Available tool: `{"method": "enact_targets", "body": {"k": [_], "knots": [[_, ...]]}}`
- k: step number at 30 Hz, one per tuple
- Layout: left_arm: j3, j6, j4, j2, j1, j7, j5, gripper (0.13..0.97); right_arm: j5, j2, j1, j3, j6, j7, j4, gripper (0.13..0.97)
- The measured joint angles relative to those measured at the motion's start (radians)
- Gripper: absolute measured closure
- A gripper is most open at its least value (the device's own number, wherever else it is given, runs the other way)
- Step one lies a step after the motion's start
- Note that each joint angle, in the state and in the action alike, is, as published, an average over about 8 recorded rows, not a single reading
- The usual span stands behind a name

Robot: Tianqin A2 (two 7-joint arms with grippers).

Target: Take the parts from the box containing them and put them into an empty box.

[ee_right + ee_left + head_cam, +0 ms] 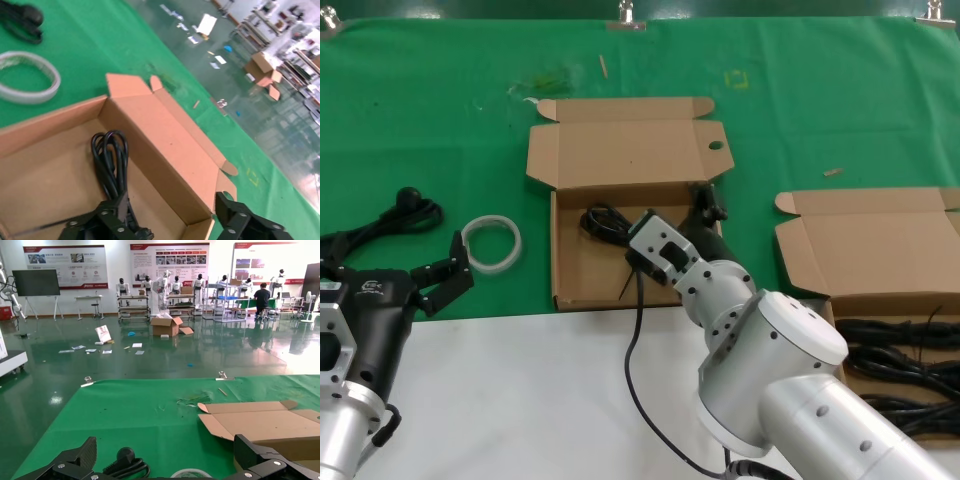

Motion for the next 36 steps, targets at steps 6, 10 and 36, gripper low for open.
{"method": "enact_targets", "body": {"k": [6, 10, 36], "knots": [[0.0, 0.0, 0.0, 0.0, 0.0, 0.0, 0.0, 0.132, -0.071, 0.0, -0.048, 0.054, -0.046, 0.114, 0.037, 0.484], [0.0, 0.0, 0.0, 0.0, 0.0, 0.0, 0.0, 0.132, -0.122, 0.0, -0.082, 0.093, -0.079, 0.194, 0.063, 0.384], [0.0, 0.0, 0.0, 0.0, 0.0, 0.0, 0.0, 0.132, -0.452, 0.0, -0.304, 0.345, -0.292, 0.726, 0.233, 0.132]]}}
